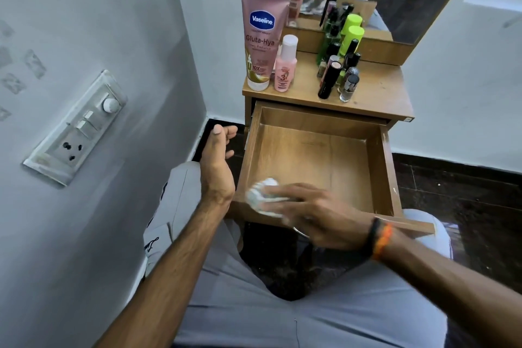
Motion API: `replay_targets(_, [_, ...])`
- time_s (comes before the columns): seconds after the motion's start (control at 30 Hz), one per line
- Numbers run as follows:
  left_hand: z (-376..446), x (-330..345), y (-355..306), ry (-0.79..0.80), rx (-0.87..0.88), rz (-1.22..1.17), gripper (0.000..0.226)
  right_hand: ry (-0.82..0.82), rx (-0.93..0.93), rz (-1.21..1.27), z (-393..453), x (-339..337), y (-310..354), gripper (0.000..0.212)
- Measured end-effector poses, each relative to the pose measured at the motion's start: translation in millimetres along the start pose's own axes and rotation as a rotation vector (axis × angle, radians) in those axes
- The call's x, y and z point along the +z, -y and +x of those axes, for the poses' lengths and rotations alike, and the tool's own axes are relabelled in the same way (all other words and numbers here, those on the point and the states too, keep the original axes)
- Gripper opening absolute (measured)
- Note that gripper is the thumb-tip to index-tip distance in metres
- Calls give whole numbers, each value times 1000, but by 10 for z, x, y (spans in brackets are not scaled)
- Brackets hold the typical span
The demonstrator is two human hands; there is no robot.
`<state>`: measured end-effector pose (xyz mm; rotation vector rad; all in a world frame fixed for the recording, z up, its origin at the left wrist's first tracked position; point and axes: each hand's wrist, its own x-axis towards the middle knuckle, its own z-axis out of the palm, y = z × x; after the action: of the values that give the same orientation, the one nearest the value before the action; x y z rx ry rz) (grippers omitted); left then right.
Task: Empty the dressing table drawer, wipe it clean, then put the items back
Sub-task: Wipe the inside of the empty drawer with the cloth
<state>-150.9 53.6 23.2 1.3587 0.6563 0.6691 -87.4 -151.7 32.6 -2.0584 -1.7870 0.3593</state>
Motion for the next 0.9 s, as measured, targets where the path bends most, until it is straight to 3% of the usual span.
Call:
replay_targets(0.17, [-20, 50, -11, 12, 73, 98, 50, -57, -16, -75, 362, 172, 173, 51])
replay_targets(0.33, [-76, 189, 67, 58, 132, 285, 56, -142, 0, -221, -458, 187, -110, 55])
replay_targets(0.47, [-163, 359, 90, 95, 149, 343, 69, -215, 55, -293, -1141, 43, -275, 41])
replay_targets(0.67, [-151, 374, 87, 66, 140, 417, 59, -203, 153, -362, -1841, -186, -473, 61])
replay_targets(0.9, [-196, 475, 63, 53, 141, 451, 57, -385, 189, -346, -1463, 44, -234, 43])
